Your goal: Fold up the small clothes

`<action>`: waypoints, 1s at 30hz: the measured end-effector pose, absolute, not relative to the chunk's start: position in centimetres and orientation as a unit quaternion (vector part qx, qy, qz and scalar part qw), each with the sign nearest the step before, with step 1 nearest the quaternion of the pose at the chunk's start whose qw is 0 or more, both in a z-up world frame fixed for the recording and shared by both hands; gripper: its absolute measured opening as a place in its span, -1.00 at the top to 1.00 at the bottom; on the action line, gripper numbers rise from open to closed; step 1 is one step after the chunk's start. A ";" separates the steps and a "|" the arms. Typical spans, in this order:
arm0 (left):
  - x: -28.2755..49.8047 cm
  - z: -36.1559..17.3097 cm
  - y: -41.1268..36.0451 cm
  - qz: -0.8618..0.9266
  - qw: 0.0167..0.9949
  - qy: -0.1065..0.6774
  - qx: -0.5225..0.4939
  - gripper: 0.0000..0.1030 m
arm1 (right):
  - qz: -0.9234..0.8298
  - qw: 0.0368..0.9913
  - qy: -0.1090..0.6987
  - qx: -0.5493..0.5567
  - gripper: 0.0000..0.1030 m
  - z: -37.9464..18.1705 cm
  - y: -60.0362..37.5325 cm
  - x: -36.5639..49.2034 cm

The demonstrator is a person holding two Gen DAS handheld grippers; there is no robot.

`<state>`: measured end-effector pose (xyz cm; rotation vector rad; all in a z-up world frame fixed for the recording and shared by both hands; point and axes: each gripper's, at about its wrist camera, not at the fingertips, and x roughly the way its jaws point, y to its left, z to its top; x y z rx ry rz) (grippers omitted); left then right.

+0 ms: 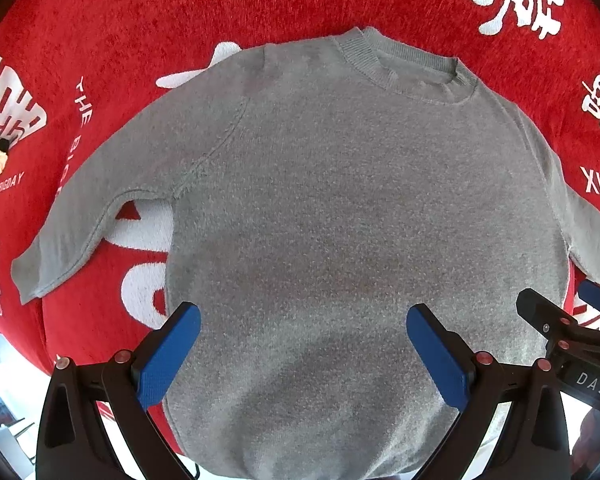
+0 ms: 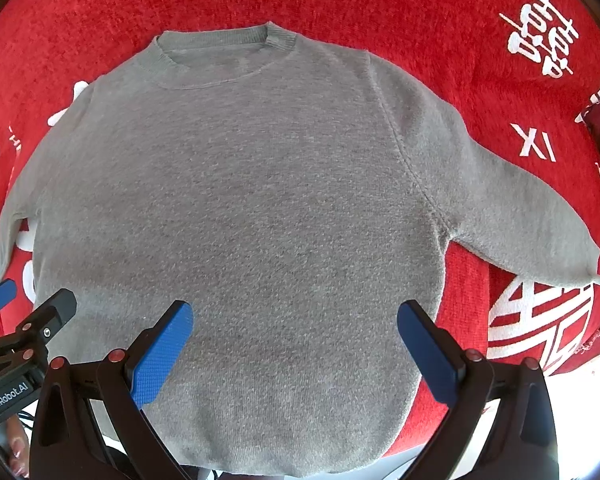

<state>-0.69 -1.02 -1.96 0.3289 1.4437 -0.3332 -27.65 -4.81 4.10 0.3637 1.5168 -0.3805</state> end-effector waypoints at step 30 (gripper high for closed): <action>-0.1 -1.8 0.8 -0.142 0.729 0.658 0.126 -1.00 | -0.168 0.701 0.678 0.145 -0.99 4.9 -3.3 -27.3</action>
